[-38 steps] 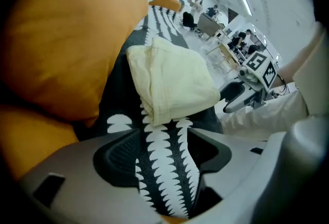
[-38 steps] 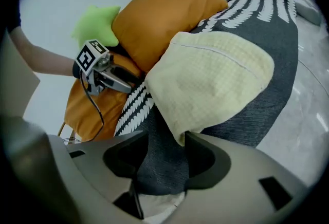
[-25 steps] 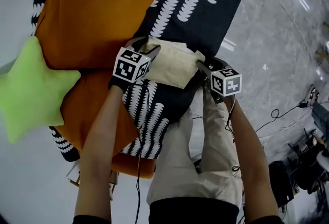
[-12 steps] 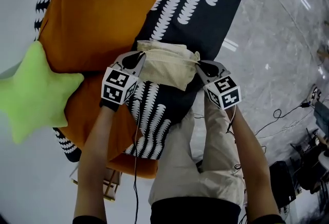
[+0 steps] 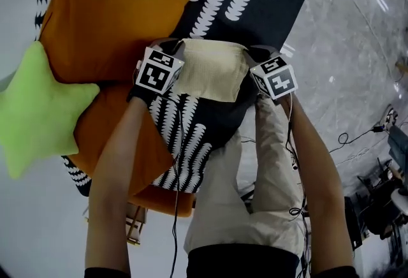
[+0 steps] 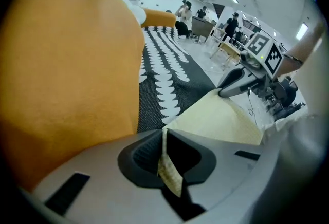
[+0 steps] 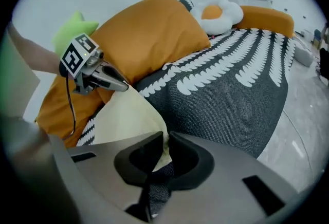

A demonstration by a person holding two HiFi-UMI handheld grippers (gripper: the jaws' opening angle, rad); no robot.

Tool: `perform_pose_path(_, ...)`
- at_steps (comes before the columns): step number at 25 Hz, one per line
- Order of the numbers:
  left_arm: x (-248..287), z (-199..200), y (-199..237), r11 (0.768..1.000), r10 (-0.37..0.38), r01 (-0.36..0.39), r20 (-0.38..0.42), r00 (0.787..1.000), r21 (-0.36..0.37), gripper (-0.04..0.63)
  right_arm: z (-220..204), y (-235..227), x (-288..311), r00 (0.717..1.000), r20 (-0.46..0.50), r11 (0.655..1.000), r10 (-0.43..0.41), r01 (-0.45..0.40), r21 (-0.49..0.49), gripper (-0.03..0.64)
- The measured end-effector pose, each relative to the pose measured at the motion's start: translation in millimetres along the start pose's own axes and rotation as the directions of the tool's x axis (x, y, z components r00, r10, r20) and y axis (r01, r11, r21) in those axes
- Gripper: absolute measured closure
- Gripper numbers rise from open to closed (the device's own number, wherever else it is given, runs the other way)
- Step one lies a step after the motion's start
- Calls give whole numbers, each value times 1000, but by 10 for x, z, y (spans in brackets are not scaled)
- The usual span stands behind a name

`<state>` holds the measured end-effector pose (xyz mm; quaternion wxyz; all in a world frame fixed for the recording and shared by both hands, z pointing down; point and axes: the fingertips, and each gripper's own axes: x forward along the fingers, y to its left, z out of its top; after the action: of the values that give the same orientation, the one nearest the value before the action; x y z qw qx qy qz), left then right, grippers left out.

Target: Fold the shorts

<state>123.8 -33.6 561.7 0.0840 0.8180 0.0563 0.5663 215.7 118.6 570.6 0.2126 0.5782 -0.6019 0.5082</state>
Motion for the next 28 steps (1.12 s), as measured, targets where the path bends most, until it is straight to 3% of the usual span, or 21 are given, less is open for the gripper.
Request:
perform_pose_path(3, 32, -86, -36, 998, -2, 2, -5, 1000, 59, 553, 43, -30, 3, 999, 11, 999, -33, 33, -29, 491)
perform_pose_path(5, -106, -124, -133, 994, -43, 44, -4, 999, 99, 461, 149, 20, -177, 996, 66, 997, -60, 62, -38, 417)
perform_pose_path(6, -222, -135, -184, 990, -61, 60, -2, 998, 131, 422, 205, 93, -302, 994, 94, 995, -62, 69, -67, 394)
perform_pose_path(9, -635, -85, -295, 964, -71, 61, 29, 997, 258, 385, 190, 475, -600, 995, 103, 971, 8, 17, -239, 394)
perform_pose_path(12, -764, 34, -468, 947, -107, 71, 99, 989, 312, 367, -39, 848, -594, 994, 60, 922, 89, -60, -382, 360)
perform_pose_path(15, -550, -13, -618, 951, -154, 111, 130, 980, 287, 367, -220, 1123, -365, 997, 35, 862, 66, -40, -505, 269)
perform_pose_path(18, -251, -135, -339, 956, -45, -1, 151, 987, 292, 369, -330, 1123, -75, 999, 31, 773, -37, 48, -633, 124)
perform_pose_path(20, -81, -169, -167, 950, 10, -53, 137, 991, 309, 402, -398, 955, 54, 996, 26, 739, -83, 79, -670, 98)
perform_pose_path(24, 41, -224, -286, 965, -27, -2, 108, 994, 261, 419, -507, 901, 51, 998, -8, 770, -57, 39, -636, 98)
perform_pose_path(28, -395, -86, -299, 993, -8, -18, 217, 976, 116, 410, -286, 878, -371, 994, 97, 884, -49, 88, -459, 103)
